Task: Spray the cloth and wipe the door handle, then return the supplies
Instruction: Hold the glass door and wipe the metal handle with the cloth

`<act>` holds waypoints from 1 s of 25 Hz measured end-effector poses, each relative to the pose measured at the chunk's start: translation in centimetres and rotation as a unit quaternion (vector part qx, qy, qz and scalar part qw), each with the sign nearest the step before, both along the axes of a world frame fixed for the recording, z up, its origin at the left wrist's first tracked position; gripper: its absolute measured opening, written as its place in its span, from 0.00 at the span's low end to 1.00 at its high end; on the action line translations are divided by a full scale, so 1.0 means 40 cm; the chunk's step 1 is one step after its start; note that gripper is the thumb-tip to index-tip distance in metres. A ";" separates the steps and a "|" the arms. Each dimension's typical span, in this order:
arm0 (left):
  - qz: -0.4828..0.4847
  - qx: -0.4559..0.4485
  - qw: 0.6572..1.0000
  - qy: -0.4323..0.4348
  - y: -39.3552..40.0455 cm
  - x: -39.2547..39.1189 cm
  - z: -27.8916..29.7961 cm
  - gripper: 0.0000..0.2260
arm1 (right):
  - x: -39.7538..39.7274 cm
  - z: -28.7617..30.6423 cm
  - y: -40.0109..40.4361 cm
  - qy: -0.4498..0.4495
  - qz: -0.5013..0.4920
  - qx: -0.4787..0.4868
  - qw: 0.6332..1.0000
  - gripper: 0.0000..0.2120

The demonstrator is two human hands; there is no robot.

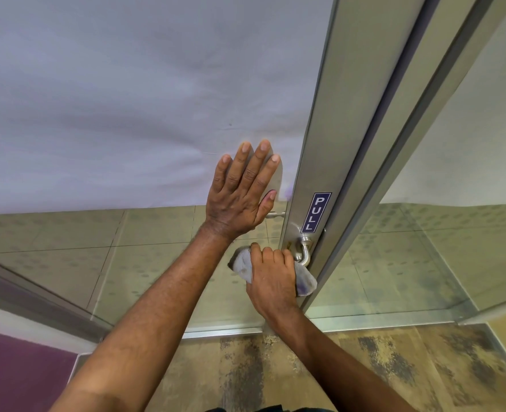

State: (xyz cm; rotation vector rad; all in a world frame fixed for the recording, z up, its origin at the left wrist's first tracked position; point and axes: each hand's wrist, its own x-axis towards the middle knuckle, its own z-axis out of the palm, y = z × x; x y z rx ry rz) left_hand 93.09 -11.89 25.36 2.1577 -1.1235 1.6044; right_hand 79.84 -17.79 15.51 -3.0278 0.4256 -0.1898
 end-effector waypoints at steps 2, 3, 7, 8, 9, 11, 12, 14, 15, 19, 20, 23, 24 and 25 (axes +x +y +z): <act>-0.004 0.000 1.000 0.001 0.000 0.000 0.001 0.27 | -0.036 -0.013 -0.007 -0.012 0.035 -0.022 0.999 0.33; -0.005 -0.001 1.000 0.001 0.000 0.001 0.001 0.27 | -0.042 -0.024 -0.015 -0.013 0.054 -0.044 0.997 0.34; -0.004 0.001 1.000 0.004 0.000 0.000 -0.001 0.27 | -0.021 0.010 -0.030 0.004 0.075 -0.063 0.995 0.33; -0.004 0.001 1.000 0.004 0.001 -0.001 -0.001 0.26 | -0.012 0.023 -0.027 0.017 0.077 -0.046 0.996 0.31; -0.004 0.000 1.000 0.004 0.001 -0.001 0.000 0.26 | -0.003 0.034 -0.027 0.030 0.077 -0.024 0.996 0.28; -0.005 -0.002 1.000 0.004 0.000 -0.003 0.003 0.26 | 0.010 0.046 -0.030 0.035 0.076 0.004 0.996 0.20; -0.004 -0.001 1.000 0.004 0.000 -0.003 0.002 0.26 | 0.016 0.044 -0.030 0.030 0.066 0.026 0.997 0.14; -0.002 0.000 1.000 0.002 -0.001 -0.002 0.002 0.27 | 0.034 0.053 -0.020 0.022 0.035 0.097 0.994 0.11; -0.002 0.000 1.000 0.000 -0.001 -0.002 0.001 0.27 | 0.046 0.055 -0.019 0.017 0.011 0.125 0.992 0.12; 0.001 0.002 1.000 -0.002 0.000 -0.001 0.002 0.27 | 0.049 0.046 -0.014 0.003 -0.011 0.072 0.997 0.13; 0.001 0.002 1.000 -0.001 0.000 -0.001 0.003 0.27 | 0.040 0.045 -0.012 0.003 -0.001 0.050 0.999 0.11; -0.001 0.001 1.000 0.002 0.000 -0.002 0.001 0.27 | 0.023 0.030 -0.006 0.029 0.018 -0.017 0.999 0.17; -0.001 0.002 1.000 0.002 0.000 -0.002 0.000 0.27 | 0.022 0.029 -0.004 0.036 0.030 -0.030 0.998 0.21; 0.000 0.003 1.000 0.001 0.001 0.000 -0.001 0.27 | 0.022 0.027 -0.004 0.037 0.040 -0.038 0.998 0.23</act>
